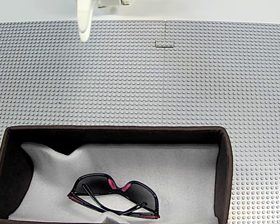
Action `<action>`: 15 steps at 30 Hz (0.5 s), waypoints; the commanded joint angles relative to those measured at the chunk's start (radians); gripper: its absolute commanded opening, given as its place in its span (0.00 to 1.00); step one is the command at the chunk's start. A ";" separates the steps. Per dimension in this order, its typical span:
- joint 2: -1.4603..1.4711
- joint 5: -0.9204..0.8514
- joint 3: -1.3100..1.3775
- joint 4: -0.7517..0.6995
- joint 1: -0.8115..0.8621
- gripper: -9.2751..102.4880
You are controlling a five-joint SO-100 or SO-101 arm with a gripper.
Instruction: Grasp a glasses and put it in the bin.
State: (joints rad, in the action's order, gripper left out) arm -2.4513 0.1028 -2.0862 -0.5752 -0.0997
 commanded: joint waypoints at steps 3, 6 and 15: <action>-0.107 0.017 -0.060 -0.126 0.015 0.26; -0.140 0.000 -0.110 -0.089 -0.015 0.25; -0.170 -0.021 -0.133 -0.147 -0.114 0.25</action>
State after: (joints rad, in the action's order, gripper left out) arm -2.6262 0.0890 -2.2181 -0.7026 -0.1733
